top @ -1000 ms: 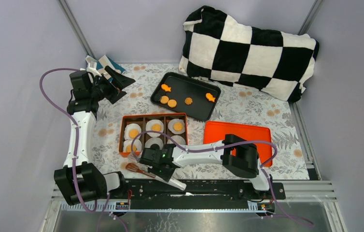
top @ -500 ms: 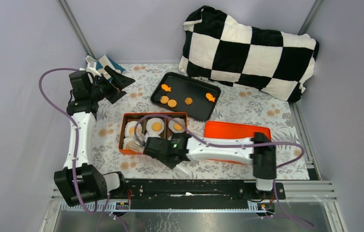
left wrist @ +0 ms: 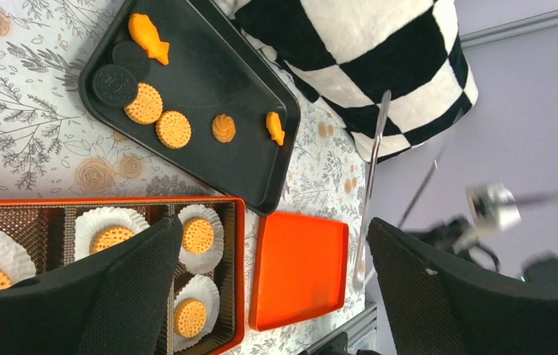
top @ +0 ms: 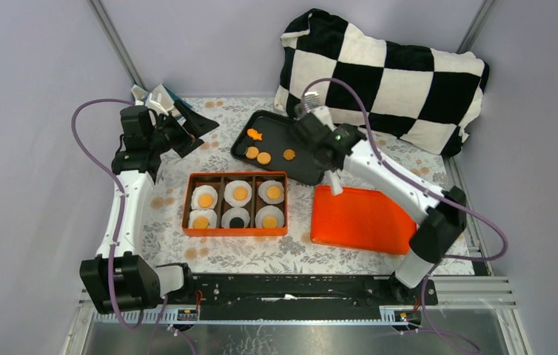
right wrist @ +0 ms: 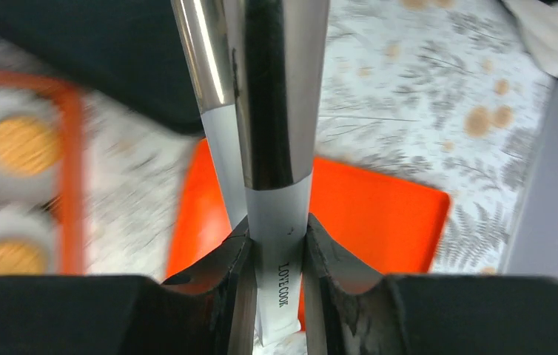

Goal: Pack the cookies

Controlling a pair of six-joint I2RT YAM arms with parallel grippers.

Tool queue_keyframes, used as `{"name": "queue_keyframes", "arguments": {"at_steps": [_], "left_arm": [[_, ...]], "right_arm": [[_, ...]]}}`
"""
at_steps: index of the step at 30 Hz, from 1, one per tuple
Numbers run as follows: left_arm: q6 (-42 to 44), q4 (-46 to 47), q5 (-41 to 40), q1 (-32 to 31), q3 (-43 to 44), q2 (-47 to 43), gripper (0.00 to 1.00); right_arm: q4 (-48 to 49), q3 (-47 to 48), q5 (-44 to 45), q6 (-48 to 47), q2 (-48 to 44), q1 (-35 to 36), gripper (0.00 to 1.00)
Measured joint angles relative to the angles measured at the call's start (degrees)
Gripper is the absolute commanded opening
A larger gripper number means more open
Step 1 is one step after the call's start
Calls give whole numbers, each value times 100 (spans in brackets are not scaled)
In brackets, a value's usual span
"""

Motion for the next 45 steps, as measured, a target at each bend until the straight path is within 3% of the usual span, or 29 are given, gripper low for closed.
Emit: {"name": "queue_keyframes", "arguments": {"at_steps": [5,12,13,16,20,25,30,38,42,45], "left_arm": [[0,2,-140,-179,4,164,98],[2,7,-249,-243,4,273,98],[2,11,-262,-245,4,278,98],[0,33,-273,-260,4,308,98],[0,52,-297,-299,4,413,98],[0,57,-334,-350,4,511,98],[0,94,-407,-466,4,538,99],[0,140,-527,-811,7,590,99],[0,142,-588,-914,7,588,99],[-2,142,-610,-1003,7,588,99]], "right_arm": [[-7,251,387,-308,1058,-1290,0],[-11,1438,417,-754,3053,-2157,0],[-55,1646,420,-780,3292,-2238,4],[-162,2271,450,-848,3891,-2527,39],[-160,2643,597,-955,4199,-2802,45],[168,2065,442,-905,3716,-2857,51],[588,769,-96,-839,2245,-2782,64],[1318,-981,-1165,-549,-205,-2186,61],[1484,-2055,-1526,-361,-358,-1899,62],[1390,-2343,-1513,-328,-44,-1893,62]]}}
